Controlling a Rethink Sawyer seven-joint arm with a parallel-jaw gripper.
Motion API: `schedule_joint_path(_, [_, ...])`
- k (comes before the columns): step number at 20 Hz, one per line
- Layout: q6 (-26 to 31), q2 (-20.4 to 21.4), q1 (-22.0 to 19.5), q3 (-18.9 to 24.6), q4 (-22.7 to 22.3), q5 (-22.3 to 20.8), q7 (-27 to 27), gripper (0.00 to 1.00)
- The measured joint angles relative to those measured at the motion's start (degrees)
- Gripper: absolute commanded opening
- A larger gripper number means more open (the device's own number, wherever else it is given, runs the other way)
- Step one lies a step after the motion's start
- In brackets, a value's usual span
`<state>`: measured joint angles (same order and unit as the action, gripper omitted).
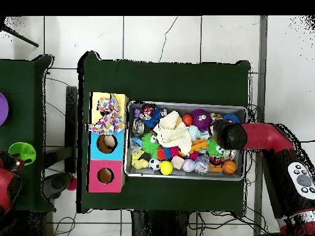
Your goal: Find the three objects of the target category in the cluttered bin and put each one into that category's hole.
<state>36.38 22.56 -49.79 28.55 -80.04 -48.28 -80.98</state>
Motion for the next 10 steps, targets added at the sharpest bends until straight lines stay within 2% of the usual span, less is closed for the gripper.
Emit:
schedule_joint_path(2, [-0.4, 0.0, 0.3, -0.5, 0.0, 0.0, 0.0, 1.0])
schedule_joint_path(3, [-0.6, 0.0, 0.5, -0.7, 0.0, 0.0, 0.0, 0.0])
schedule_joint_path(10, [-0.8, -0.3, 0.4, -0.9, 0.0, 0.3, 0.0, 0.0])
